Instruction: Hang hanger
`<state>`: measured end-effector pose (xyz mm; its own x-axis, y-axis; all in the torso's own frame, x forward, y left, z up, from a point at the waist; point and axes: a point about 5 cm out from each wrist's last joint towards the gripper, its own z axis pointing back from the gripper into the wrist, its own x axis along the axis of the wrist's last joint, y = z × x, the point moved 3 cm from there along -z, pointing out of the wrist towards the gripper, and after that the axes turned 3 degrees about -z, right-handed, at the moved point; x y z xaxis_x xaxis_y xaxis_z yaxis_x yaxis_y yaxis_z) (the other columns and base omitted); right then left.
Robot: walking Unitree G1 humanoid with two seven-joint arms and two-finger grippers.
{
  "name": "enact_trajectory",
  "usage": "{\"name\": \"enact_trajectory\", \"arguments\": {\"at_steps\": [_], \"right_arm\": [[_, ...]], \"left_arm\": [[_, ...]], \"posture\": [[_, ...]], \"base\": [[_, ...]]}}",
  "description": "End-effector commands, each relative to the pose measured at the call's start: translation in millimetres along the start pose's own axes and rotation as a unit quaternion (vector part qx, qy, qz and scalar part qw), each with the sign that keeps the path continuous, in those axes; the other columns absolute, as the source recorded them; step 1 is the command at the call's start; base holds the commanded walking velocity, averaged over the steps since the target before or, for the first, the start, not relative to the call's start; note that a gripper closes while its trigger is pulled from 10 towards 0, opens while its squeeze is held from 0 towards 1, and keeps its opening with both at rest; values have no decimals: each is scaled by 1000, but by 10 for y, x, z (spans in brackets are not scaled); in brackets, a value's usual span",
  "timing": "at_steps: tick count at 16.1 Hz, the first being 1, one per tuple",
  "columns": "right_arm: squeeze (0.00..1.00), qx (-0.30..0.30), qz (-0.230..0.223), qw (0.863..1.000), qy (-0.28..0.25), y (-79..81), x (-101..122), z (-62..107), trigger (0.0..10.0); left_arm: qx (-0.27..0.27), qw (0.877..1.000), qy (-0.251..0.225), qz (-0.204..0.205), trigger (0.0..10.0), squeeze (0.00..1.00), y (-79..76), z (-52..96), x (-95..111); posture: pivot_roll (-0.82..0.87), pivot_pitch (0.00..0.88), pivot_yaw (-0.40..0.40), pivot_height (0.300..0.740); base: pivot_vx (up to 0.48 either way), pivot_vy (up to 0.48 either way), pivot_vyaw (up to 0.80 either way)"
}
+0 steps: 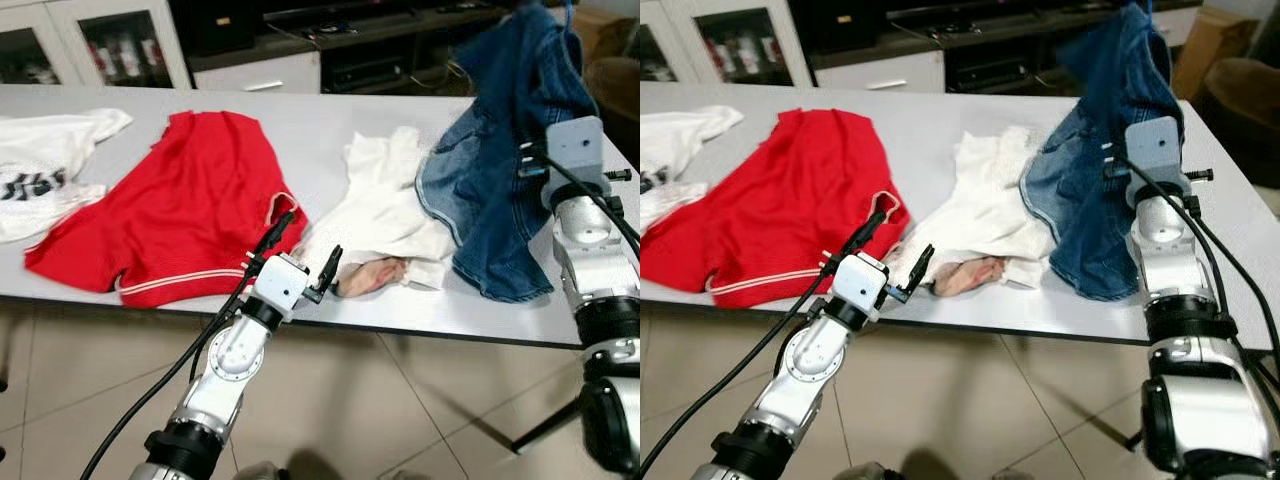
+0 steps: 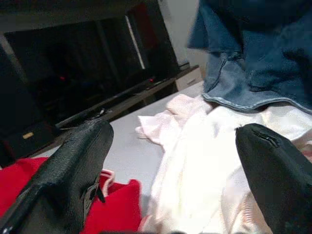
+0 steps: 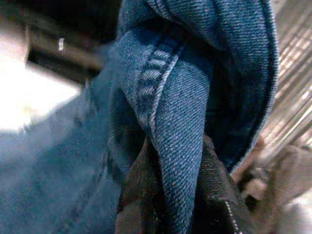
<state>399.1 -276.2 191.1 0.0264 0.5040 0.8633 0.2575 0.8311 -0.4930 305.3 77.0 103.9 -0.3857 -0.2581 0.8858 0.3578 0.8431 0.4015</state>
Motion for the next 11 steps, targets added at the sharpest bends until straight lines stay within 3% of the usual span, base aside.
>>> {"name": "enact_trajectory", "arguments": {"at_steps": [1,3,4,5,6,10,11], "right_arm": [[0,19,42,999,9,39,12,-36,10000],[0,23,125,992,6,22,-44,-30,10000],[0,-4,149,989,-6,-82,0,-49,10000],[0,-23,149,988,-9,-162,25,-64,10000],[0,-68,148,987,-17,-397,103,-96,10000],[0,-105,159,982,-12,-667,135,-118,10000],[0,-126,167,978,-5,-824,119,-112,10000]], "left_arm": [[-9,1000,5,-2,10000,0,-15,9,-7],[-13,1000,4,-4,10000,0,-25,9,-3],[-13,1000,5,-5,10000,0,-23,10,-4],[-14,1000,5,-5,10000,0,-22,11,-5],[-16,1000,5,-5,10000,0,-31,13,-5],[-19,1000,6,-4,10000,0,-37,12,-7],[-21,1000,7,-4,10000,0,-41,15,-10]], "posture": [[-41,0,42,740],[-41,0,41,740],[-41,0,41,740],[-41,0,41,740],[-38,0,44,740],[-40,0,47,740],[-41,0,47,740]], "base": [[0,0,0],[0,0,0],[0,0,0],[0,0,0],[0,0,0],[0,0,0],[0,0,0]]}}
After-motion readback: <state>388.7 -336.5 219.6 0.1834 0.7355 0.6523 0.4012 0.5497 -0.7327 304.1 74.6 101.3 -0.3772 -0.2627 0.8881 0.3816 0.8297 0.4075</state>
